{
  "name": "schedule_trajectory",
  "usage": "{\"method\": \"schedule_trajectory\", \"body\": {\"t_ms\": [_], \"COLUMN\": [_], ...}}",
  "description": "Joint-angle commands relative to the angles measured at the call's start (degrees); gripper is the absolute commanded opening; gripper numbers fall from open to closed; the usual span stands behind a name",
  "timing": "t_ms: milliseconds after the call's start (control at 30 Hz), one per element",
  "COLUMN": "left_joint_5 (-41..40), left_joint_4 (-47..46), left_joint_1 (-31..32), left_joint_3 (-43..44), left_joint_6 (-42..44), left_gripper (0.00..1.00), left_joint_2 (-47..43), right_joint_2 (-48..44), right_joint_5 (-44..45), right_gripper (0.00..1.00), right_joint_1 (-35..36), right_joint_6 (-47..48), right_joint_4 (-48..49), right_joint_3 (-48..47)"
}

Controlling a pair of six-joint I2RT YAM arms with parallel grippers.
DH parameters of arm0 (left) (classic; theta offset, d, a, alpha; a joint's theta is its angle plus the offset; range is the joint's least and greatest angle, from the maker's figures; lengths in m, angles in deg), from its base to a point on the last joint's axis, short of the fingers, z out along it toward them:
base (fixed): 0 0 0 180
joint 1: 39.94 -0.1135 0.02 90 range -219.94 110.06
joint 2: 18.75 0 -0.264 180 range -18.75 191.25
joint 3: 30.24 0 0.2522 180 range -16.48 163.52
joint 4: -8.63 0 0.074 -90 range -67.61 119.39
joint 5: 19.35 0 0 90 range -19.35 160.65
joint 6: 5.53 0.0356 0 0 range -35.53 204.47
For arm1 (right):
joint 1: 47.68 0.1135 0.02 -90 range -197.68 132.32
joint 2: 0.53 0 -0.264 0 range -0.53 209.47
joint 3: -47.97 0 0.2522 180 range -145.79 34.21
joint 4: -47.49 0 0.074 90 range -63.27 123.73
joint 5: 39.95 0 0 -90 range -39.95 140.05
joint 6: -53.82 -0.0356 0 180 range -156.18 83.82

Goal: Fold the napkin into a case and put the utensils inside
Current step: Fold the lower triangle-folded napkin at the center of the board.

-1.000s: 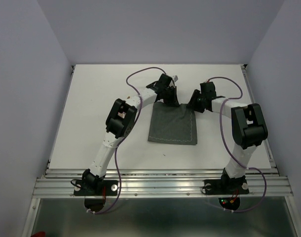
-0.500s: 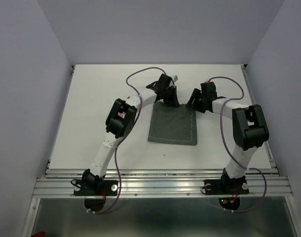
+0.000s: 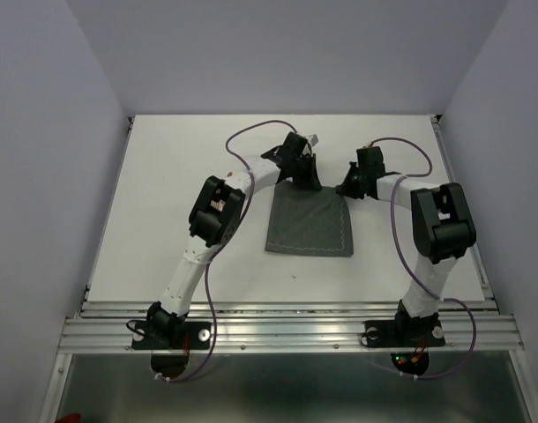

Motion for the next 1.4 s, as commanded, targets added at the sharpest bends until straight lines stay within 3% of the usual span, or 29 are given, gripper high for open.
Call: {"method": "schedule_trajectory", "body": {"t_ms": [0, 67, 633, 1200, 1367], "left_joint_5": [-1.4, -1.5, -2.9, -2.9, -2.9], "left_joint_4": [1.4, 1.4, 1.4, 0.2, 0.0], "left_joint_1": [-0.4, -0.4, -0.4, -0.4, -0.4], "left_joint_3": [-1.7, -1.9, -3.3, -5.5, -5.9], "left_joint_6": [1.1, 1.1, 1.6, 1.2, 1.1], "left_gripper": [0.00, 0.00, 0.00, 0.00, 0.00], "left_joint_2": [-0.4, -0.3, -0.6, -1.6, -2.2], "right_joint_2": [-2.2, -3.4, -6.2, 2.0, 7.1], "right_joint_5": [1.5, 1.5, 8.4, 13.9, 17.9], "right_gripper": [0.06, 0.01, 0.01, 0.01, 0.01], "right_joint_1": [0.1, 0.7, 7.1, 12.5, 14.3], "right_joint_6": [0.5, 0.5, -2.4, -9.5, -12.7], "right_joint_4": [-1.4, -1.8, -7.6, -14.2, -20.3], "right_joint_3": [0.1, -0.2, -5.1, -14.8, -18.9]}}
